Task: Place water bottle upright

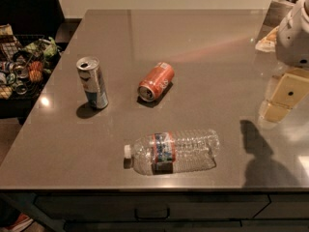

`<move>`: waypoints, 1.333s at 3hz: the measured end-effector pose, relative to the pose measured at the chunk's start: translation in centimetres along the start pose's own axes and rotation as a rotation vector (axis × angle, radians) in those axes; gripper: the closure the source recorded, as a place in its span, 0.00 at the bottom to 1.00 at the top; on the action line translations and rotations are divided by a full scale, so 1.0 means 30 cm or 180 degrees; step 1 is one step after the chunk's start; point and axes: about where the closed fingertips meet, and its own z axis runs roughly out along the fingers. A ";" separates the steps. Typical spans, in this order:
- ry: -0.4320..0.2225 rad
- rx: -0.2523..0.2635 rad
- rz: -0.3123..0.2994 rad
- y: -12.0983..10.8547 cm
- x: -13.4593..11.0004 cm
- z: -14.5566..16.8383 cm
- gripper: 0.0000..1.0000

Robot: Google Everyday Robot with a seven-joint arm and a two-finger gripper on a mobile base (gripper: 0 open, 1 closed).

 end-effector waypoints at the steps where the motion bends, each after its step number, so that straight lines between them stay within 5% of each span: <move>1: -0.0011 0.0007 -0.0010 0.000 -0.005 -0.001 0.00; 4: -0.0211 -0.0341 -0.0294 0.132 -0.202 0.131 0.00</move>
Offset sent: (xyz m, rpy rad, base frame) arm -0.0022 0.0418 -0.0241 0.0611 0.0506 0.0743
